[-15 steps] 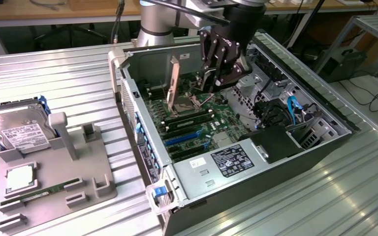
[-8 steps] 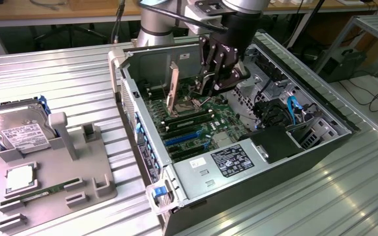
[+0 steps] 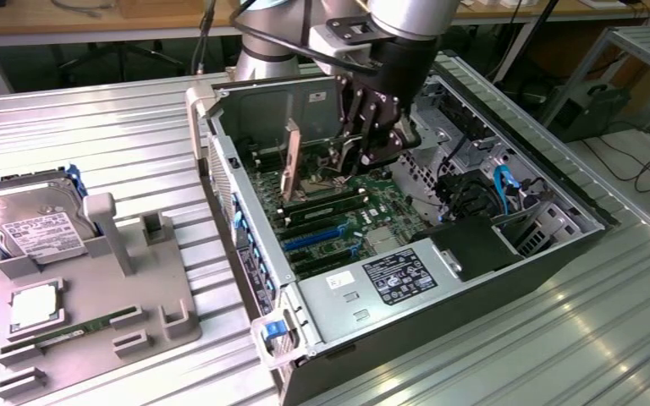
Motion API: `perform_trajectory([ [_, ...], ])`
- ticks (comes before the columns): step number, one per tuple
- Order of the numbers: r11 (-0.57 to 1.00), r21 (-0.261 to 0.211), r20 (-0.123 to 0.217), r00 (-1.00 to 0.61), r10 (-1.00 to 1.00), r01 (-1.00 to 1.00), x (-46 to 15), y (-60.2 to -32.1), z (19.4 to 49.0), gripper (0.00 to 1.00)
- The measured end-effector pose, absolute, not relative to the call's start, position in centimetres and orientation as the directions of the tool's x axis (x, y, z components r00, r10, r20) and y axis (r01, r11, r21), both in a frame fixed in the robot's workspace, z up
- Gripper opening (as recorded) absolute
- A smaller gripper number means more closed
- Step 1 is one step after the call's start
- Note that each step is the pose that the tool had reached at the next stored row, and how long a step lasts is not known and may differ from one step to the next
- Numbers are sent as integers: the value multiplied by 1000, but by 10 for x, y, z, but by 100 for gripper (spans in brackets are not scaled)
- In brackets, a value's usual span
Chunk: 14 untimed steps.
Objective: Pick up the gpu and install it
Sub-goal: 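Insert the gpu into the slot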
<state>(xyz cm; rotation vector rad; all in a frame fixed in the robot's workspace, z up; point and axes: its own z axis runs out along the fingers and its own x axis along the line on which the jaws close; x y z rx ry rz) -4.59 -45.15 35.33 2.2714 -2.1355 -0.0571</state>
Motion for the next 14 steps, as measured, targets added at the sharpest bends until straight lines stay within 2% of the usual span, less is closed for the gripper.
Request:
perform_trajectory([
  [14, -15, 43, -11, 14, -1000, -999, -44, -449, 330, 28],
])
